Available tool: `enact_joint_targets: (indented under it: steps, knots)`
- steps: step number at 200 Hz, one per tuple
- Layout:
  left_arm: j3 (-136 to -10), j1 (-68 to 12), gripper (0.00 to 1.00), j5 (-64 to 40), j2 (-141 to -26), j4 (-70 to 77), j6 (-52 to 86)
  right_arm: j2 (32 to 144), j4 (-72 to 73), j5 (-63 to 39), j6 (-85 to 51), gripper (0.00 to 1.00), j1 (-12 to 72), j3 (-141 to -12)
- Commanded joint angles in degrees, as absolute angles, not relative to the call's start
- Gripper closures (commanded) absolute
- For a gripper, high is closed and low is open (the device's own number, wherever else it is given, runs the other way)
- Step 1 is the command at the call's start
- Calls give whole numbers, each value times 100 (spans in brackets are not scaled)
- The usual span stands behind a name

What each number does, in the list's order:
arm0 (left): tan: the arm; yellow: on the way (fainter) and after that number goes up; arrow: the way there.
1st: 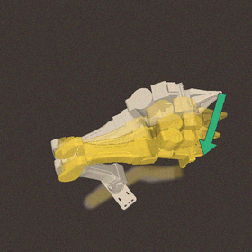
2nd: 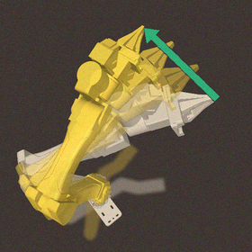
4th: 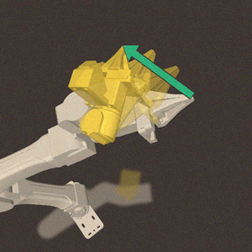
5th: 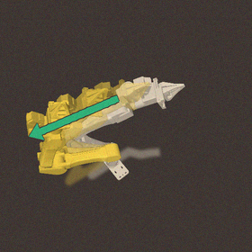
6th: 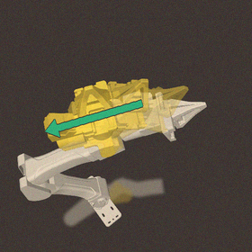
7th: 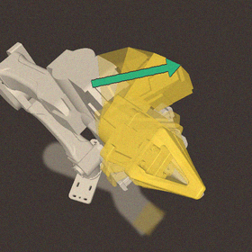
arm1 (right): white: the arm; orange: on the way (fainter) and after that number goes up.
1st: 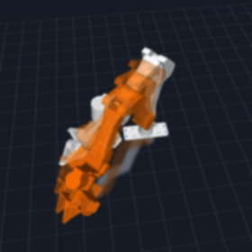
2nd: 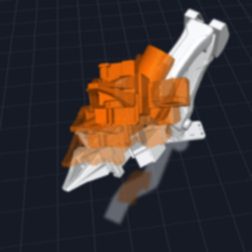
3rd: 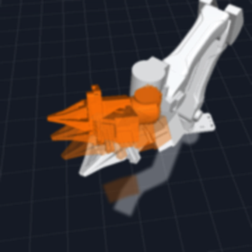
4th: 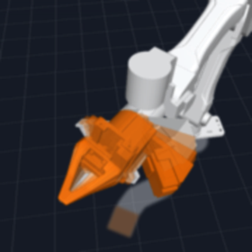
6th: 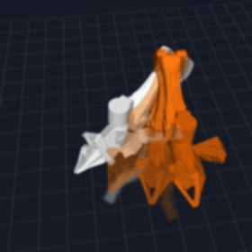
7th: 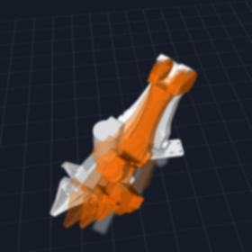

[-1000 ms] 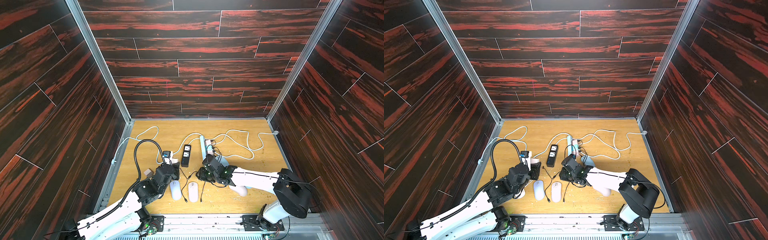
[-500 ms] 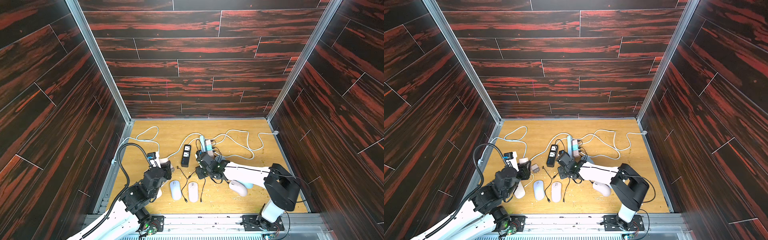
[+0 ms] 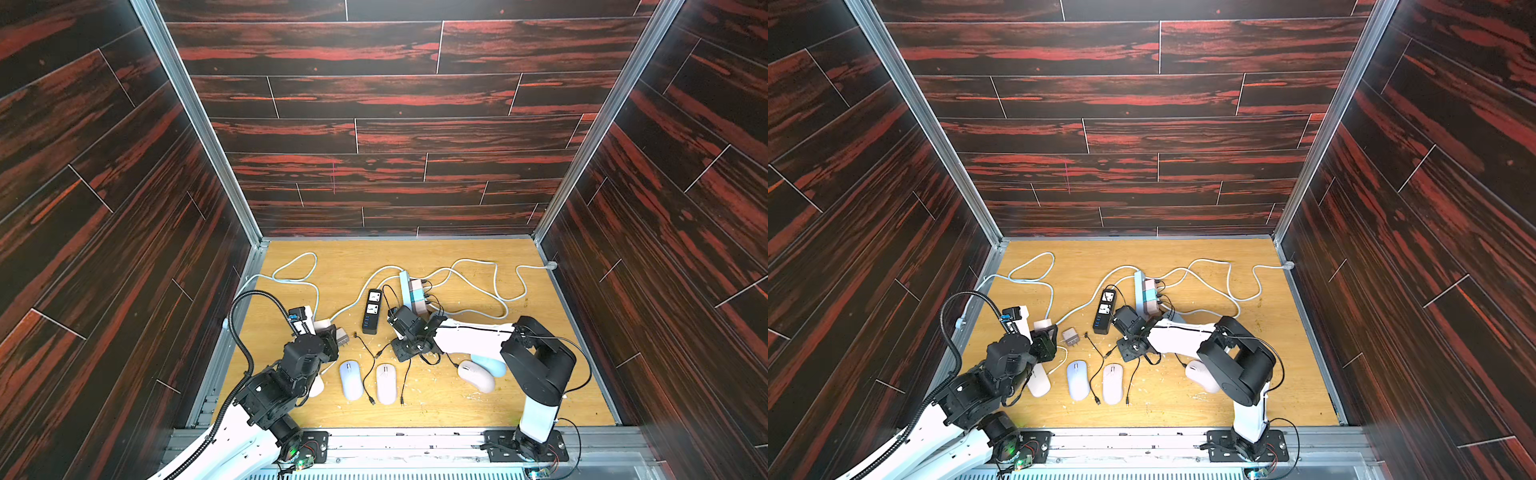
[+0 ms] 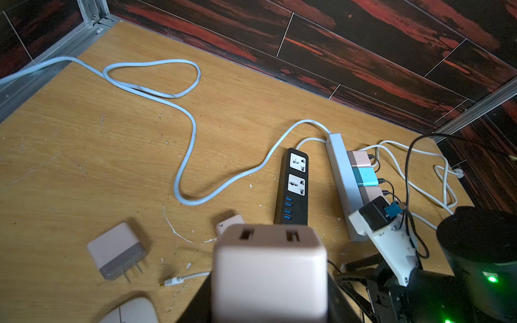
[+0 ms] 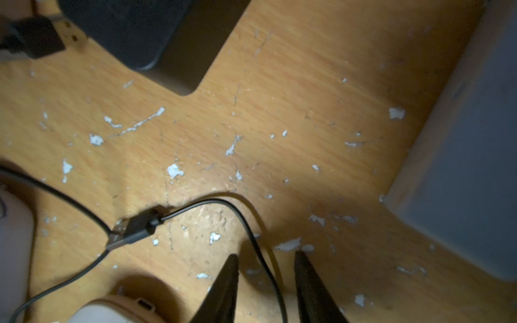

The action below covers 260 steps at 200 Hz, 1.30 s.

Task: Unplug the wireless mouse
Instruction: Adjust the power cord at the center of the board, then place the plug at the center of the board.

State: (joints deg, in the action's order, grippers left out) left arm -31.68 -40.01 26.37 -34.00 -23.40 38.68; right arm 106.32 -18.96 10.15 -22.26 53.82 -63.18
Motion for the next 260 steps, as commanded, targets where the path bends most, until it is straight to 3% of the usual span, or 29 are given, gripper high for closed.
enact_joint_targets:
  steps: [1, 35, 74, 122, 139, 169, 197, 260]
  knots:
    - [-3238, -3964, 100, 2664, -3513, -2487, 3884, 10809, -2268, 953, -2506, 72, 5372, -6377]
    - [-3291, -3964, 100, 2706, -3802, -2492, 3981, 10819, -2540, 1145, -3237, 94, 5396, -6209]
    - [-3358, -3968, 100, 2410, -4404, -2242, 3884, 10470, -2786, 1567, -4532, 98, 5398, -5828]
    - [-3638, -3980, 100, 1624, -5317, -1912, 4021, 10280, -2817, 1485, -4774, 97, 5619, -5542]
    - [-3612, -4061, 100, 1407, -5540, -1634, 4129, 10206, -2746, 1466, -4809, 94, 5616, -5452]
    - [-3708, -4392, 100, 1401, -5943, -1447, 4286, 9859, -2618, 1525, -4826, 66, 5607, -5487]
    - [-3870, -4773, 100, 1441, -6423, -1336, 4469, 9240, -2401, 1494, -4629, 56, 5607, -5561]
    - [-4390, -4981, 100, 1822, -7718, -1727, 5263, 7912, -2516, 2051, -4697, 55, 5538, -5027]
